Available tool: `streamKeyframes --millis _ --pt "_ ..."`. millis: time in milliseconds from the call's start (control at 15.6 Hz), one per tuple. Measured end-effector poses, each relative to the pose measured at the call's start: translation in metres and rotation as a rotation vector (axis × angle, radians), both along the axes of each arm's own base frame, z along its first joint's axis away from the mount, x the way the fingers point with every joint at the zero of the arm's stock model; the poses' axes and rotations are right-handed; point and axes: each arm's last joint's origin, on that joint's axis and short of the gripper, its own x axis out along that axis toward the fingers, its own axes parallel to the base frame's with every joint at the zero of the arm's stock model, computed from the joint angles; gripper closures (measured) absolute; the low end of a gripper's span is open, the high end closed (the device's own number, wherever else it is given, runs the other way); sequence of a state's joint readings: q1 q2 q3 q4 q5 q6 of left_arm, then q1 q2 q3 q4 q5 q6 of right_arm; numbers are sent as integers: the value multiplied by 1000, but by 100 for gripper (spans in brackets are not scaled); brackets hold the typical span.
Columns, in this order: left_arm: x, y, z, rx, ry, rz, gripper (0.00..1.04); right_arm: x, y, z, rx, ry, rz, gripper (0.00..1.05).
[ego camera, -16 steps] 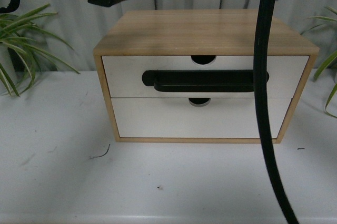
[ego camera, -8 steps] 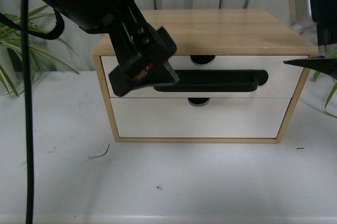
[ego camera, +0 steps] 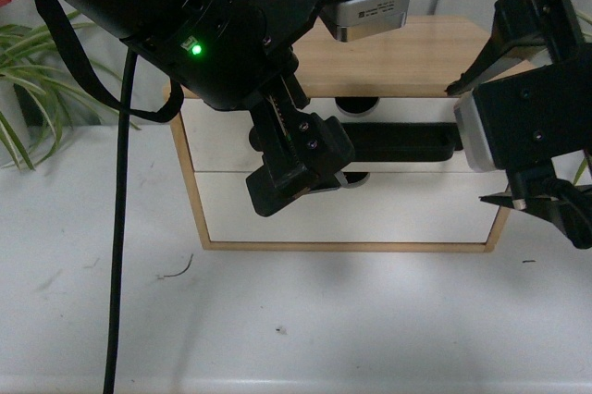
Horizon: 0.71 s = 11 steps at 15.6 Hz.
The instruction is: Pull drawer
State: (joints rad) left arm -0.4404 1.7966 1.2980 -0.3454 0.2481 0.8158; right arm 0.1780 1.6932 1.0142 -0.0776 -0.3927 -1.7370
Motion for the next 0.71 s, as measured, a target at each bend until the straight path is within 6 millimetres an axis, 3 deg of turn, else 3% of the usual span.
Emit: streamKeyframes --millis 321,706 --pt "8 -3 -19 -25 41 2 7 6 13 -23 -15 59 33 6" --pt "14 -10 -39 -35 83 -2 7 15 11 -28 -16 57 23 6"
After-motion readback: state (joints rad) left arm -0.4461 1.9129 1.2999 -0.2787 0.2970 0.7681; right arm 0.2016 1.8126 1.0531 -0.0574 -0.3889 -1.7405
